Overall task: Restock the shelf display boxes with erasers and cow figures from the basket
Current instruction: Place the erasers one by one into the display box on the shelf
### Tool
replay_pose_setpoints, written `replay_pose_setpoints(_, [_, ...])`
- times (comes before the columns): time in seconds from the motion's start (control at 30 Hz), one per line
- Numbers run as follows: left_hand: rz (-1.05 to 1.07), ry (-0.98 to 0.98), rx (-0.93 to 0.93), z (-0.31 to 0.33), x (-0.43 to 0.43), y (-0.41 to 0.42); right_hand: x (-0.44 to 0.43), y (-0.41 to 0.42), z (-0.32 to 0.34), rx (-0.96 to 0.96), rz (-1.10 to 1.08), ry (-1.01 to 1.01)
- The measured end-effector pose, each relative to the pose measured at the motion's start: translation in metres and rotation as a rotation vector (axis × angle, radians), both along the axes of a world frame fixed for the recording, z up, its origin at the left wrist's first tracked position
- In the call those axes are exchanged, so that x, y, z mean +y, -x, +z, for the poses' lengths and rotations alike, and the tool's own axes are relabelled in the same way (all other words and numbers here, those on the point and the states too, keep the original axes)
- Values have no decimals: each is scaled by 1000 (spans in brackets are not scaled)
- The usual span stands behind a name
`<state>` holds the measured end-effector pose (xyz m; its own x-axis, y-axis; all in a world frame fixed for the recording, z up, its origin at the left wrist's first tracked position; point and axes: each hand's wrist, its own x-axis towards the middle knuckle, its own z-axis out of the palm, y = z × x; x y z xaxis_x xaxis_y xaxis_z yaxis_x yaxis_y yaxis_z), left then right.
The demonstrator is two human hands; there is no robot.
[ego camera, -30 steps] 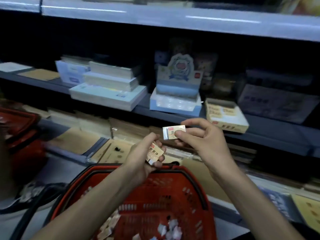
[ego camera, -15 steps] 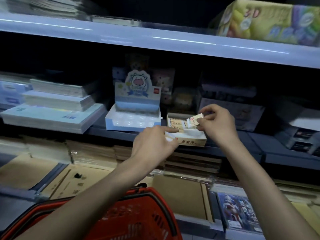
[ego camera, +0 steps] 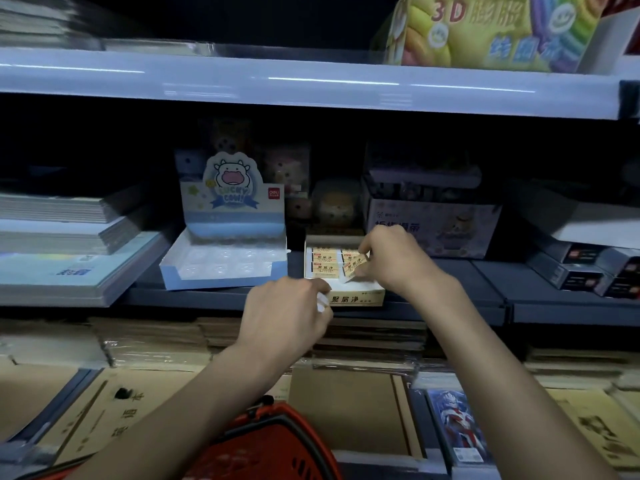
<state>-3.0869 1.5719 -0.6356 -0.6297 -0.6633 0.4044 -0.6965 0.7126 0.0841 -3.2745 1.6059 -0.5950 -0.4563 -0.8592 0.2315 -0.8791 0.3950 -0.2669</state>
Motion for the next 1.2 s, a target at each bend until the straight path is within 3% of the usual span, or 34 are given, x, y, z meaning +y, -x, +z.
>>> replay_pose_setpoints(0.17, [-2,-21,9,2,-1,1,1,-4,-9,138,11,-10])
replay_pose_setpoints(0.4, [-10,-19,8,3,-1,-1,6,-2,-16,89,-37,87])
replay_pose_setpoints(0.5, [-18,-119,99,8,2,-5,9,-2,-16,91,-39,124])
replay_pose_setpoints(0.57, [-51,-339,310,12,7,-13,13,-5,-10,34,-22,196])
replay_pose_setpoints(0.63, [-105,-778,697,21,13,-20,16,-13,-2,-5,12,250])
replay_pose_setpoints(0.7, [-54,-1186,918,30,16,-25,18,-25,7,-74,59,295])
replay_pose_setpoints(0.83, [-49,-1521,1173,38,17,-24,27,-58,32,-505,243,276])
replay_pose_setpoints(0.93, [10,-1499,1277,41,14,-18,37,-79,42,-646,327,150])
replay_pose_setpoints(1.03, [38,-1464,1268,43,15,-16,37,-89,38,-464,223,117])
replay_pose_setpoints(1.2, [-2,-1288,1089,35,14,-14,39,-90,34,-355,208,126])
